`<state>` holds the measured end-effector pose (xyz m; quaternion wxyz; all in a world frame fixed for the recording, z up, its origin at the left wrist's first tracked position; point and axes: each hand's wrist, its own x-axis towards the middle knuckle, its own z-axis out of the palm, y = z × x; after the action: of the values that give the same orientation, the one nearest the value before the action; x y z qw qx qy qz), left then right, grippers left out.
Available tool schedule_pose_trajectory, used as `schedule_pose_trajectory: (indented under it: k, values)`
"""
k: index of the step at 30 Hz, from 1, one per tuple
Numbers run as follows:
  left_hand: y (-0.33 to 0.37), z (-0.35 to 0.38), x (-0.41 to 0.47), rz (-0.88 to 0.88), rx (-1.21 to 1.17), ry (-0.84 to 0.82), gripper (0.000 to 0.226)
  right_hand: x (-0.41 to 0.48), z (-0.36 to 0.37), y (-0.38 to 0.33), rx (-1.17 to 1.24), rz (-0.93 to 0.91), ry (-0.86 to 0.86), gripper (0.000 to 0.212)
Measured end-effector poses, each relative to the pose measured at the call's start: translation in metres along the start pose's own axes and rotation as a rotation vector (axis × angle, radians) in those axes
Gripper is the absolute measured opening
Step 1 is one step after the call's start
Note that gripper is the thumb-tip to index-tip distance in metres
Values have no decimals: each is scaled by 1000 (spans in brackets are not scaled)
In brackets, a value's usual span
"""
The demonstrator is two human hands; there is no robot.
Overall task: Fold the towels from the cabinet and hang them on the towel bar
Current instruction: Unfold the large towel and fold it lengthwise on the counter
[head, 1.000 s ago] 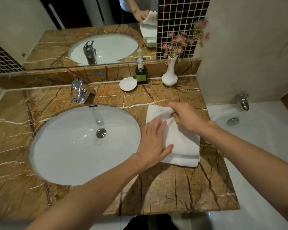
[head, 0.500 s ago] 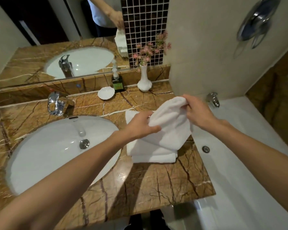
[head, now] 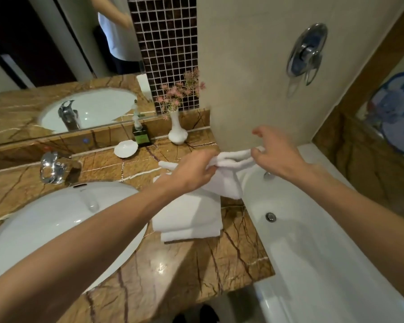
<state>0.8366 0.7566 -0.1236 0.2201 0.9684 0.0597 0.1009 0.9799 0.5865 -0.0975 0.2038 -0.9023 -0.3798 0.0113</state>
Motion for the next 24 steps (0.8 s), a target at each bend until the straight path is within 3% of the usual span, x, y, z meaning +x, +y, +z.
schedule_pose_trajectory:
  k: [4,10,13,19,24]
  values:
    - [12,-20,13,38,108,13,13,-3,-8,-30,-175,-315,-51,46]
    - [12,-61,4,26,42,50,26,4,-9,-71,144,-397,-174,35]
    - [12,-80,-8,-41,-72,49,16,6,0,-90,109,-460,-131,32]
    - [1,-114,-40,-225,-62,71,8,16,13,-134,127,-559,-109,27]
    - [-15,-135,-75,-461,-28,230,21,9,26,-182,56,-581,125,33]
